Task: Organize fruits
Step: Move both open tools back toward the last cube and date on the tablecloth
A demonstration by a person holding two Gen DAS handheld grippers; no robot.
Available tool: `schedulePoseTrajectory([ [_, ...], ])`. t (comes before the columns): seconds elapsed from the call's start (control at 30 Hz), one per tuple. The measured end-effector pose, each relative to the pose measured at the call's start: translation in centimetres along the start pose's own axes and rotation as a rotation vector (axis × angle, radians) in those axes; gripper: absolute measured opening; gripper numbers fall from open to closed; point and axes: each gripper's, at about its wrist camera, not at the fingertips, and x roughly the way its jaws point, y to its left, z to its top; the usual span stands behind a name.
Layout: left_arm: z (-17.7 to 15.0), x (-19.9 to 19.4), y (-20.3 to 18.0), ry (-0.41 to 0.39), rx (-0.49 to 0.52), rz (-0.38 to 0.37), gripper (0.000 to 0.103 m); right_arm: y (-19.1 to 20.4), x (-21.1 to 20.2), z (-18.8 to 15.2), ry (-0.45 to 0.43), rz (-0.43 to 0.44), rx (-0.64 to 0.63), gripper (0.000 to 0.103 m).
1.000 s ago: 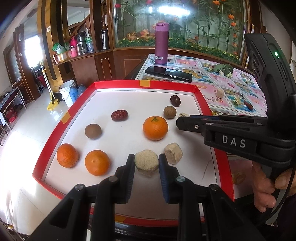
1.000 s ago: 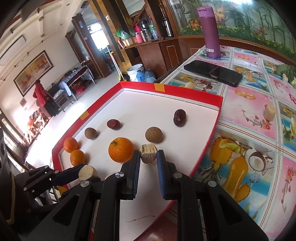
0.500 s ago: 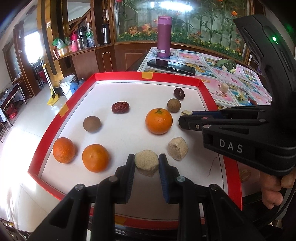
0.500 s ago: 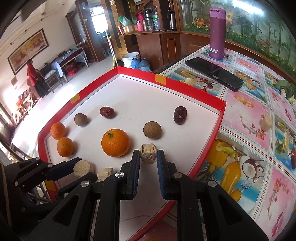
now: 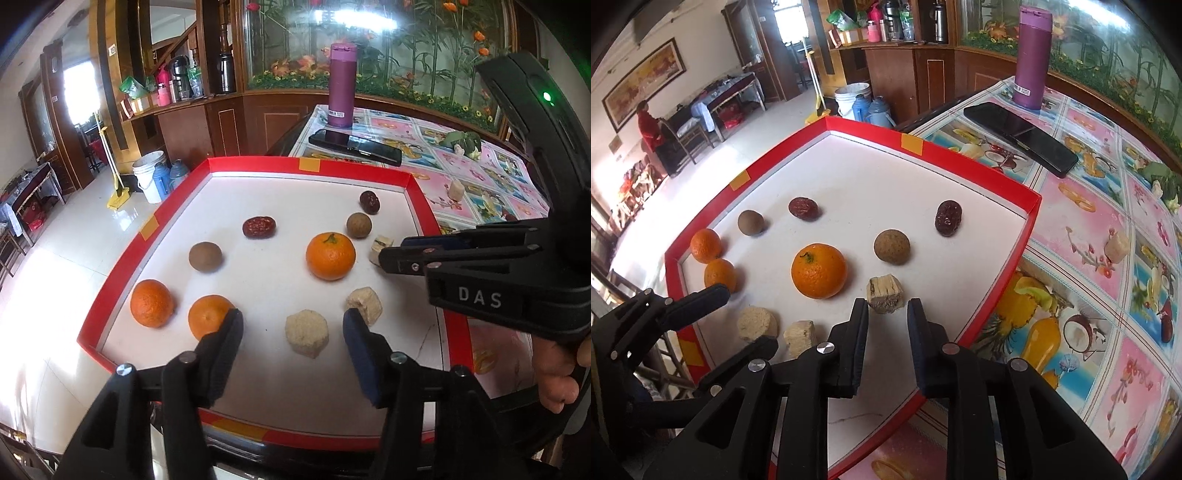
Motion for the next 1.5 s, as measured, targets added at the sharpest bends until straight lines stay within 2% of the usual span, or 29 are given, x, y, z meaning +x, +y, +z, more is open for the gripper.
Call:
schedulePoseTrajectory([
  [0.2, 0.6, -1.2, 0.7, -0.048, -0.036, 0.036, 0.076, -2.9, -3.0, -0.1, -0.083, 0.017, 0.094, 0.022],
  [0.33, 1.0, -1.8, 0.3, -0.071, -0.039, 0.037, 0.084, -5.1, -4.7, -0.3, -0.123, -0.006, 0.151, 0.022],
  [0.6, 1.5, -2.7, -1.7, -0.095, 0.006, 0.030, 0.090, -10.7, -7.5, -2.1, -0.166, -0.045, 0.269, 0.022],
  [0.97, 2.8, -3.4, -5.7, -0.104, 0.088, 0.002, 0.097, -20.1, -11.9, -7.7, -0.216, -0.154, 0.418, 0.023],
  [1.03, 3.4, -3.5, -7.0, -0.108, 0.112, -0.015, 0.097, -22.0, -12.8, -9.0, -0.221, -0.176, 0.454, 0.025],
  [1.1, 4.1, -3.5, -8.2, -0.114, 0.135, -0.036, 0.098, -23.5, -13.4, -10.3, -0.226, -0.193, 0.488, 0.031],
  [1.2, 5.0, -3.4, -10.4, -0.122, 0.171, -0.062, 0.098, -25.3, -13.9, -11.6, -0.218, -0.215, 0.510, 0.031],
  [1.3, 5.8, -3.1, -12.6, -0.126, 0.214, -0.077, 0.100, -26.1, -13.8, -11.5, -0.211, -0.192, 0.519, 0.032],
  [1.5, 7.2, -2.2, -14.9, -0.121, 0.255, -0.070, 0.100, -25.5, -11.2, -8.0, -0.186, -0.186, 0.423, 0.031],
])
